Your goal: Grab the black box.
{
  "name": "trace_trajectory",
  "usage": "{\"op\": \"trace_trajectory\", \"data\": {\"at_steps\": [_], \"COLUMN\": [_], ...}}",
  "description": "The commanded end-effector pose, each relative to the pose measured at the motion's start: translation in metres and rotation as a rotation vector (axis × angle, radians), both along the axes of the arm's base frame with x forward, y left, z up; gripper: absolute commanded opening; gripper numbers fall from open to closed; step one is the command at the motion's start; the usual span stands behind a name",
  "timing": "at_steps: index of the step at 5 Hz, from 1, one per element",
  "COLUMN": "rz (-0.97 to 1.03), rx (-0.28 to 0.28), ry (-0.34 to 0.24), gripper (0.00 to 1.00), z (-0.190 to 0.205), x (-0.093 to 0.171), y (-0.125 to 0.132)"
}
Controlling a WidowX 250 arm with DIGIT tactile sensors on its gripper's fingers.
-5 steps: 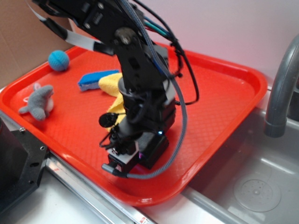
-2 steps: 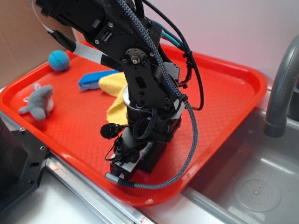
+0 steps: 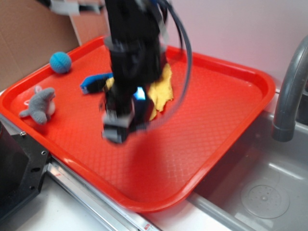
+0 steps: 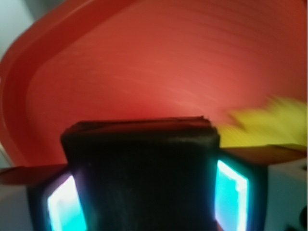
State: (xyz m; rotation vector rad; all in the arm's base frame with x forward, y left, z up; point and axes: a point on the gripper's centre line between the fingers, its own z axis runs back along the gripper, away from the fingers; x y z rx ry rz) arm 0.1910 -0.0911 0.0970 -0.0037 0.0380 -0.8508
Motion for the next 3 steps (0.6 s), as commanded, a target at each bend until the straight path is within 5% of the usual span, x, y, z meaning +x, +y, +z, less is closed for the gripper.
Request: {"op": "trace_trajectory", "data": {"at_steps": [1,2,3], "rz": [0.494,0.743,0.958], "rx": [-0.125,-0.09,0.029], "ry": [-0.063,-0.077,-0.12], "gripper": [0.0,0.0,0.0], "z": [0.096,0.115,0.125], "x": [-0.014,-0.029,-0.036], "y": [0.064,0.08,0.082]}}
